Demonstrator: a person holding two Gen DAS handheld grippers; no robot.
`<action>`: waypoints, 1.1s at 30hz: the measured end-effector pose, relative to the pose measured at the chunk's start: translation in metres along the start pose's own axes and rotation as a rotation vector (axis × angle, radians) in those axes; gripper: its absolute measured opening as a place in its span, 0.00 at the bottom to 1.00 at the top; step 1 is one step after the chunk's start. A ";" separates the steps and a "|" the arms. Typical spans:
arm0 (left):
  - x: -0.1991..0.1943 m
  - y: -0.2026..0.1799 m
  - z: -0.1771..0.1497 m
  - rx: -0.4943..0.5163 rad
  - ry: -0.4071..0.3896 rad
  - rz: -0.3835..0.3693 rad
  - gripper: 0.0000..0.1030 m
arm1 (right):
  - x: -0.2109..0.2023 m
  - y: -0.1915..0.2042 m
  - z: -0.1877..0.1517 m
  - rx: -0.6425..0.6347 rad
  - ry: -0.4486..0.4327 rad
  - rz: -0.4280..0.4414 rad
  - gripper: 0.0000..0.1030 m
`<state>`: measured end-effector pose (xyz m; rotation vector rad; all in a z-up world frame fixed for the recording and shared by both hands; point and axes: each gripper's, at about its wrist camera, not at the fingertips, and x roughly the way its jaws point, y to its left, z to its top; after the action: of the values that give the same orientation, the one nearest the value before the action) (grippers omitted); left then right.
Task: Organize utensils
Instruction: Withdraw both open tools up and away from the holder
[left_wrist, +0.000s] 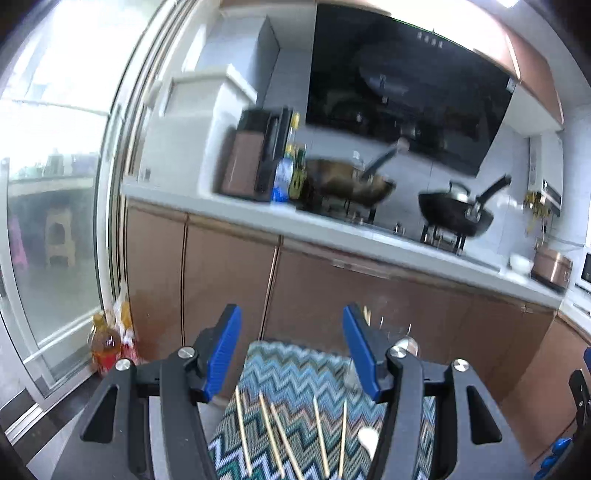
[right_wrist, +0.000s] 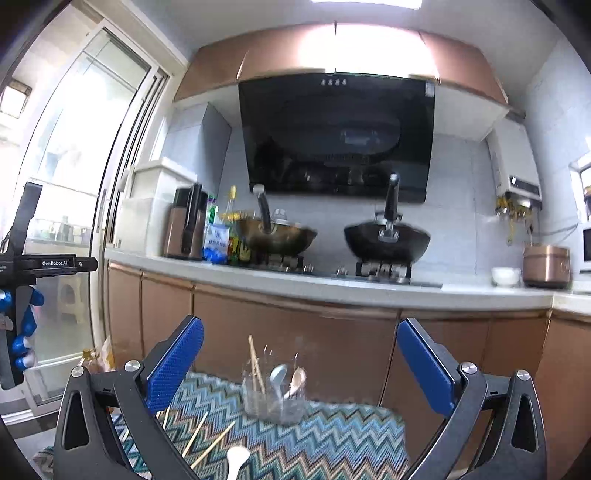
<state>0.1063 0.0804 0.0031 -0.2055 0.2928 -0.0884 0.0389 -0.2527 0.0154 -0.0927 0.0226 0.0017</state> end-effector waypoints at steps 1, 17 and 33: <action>0.004 0.003 -0.003 -0.003 0.026 -0.007 0.53 | 0.003 0.001 -0.004 -0.001 0.019 -0.001 1.00; 0.073 0.029 -0.075 -0.033 0.293 -0.005 0.53 | 0.049 0.014 -0.067 -0.030 0.241 -0.010 1.00; 0.125 0.037 -0.118 -0.003 0.376 0.039 0.53 | 0.101 0.042 -0.128 -0.071 0.434 0.059 0.99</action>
<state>0.1925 0.0794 -0.1502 -0.1859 0.6710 -0.0880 0.1369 -0.2230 -0.1185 -0.1622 0.4595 0.0410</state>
